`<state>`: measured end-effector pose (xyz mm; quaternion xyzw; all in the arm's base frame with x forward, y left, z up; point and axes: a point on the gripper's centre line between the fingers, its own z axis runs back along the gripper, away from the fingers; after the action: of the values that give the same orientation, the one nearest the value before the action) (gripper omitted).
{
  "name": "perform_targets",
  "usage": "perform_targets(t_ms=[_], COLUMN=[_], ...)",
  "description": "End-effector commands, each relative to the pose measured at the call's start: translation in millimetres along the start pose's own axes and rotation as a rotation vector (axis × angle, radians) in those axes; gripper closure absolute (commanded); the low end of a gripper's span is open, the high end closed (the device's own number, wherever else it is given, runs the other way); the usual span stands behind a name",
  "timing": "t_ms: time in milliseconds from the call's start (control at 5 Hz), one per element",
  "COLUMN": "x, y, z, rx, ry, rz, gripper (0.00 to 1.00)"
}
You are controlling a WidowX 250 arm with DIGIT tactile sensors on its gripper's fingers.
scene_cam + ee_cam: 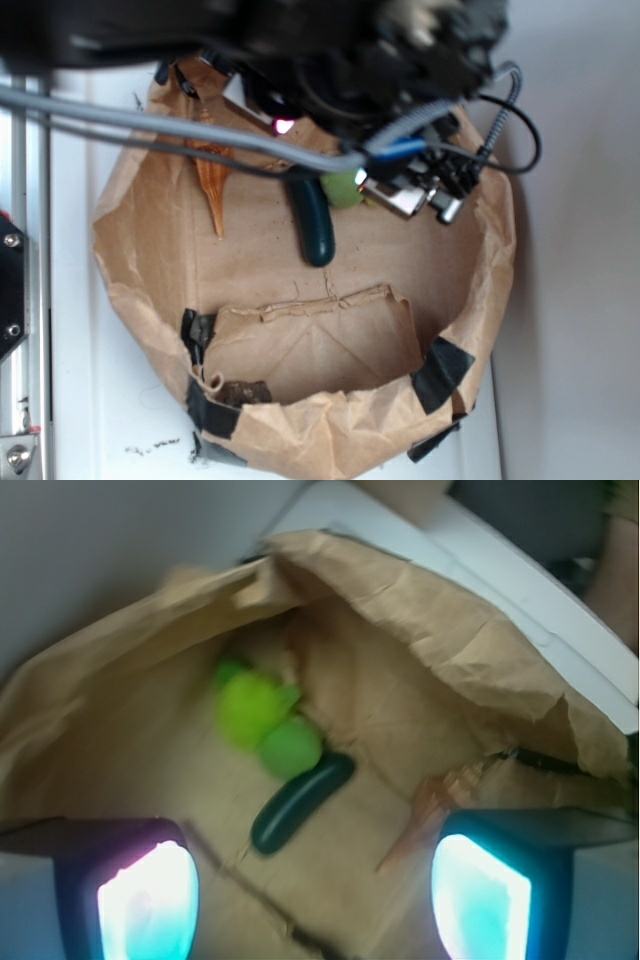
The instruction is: Grab the shell.
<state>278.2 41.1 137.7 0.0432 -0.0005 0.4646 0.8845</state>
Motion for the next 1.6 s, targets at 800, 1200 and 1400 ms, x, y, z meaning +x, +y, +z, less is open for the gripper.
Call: perform_targets(t_ms=[800, 1200, 1400], x=[-0.4, 10.4, 21.3], y=[21.6, 50.8, 60.8], z=[-83.5, -69.8, -58.4], rx=[0.049, 0.008, -0.004], ry=[-0.047, -0.051, -0.036], rz=[0.309, 0.297, 0.292], gripper=[0.0, 0.0, 0.0])
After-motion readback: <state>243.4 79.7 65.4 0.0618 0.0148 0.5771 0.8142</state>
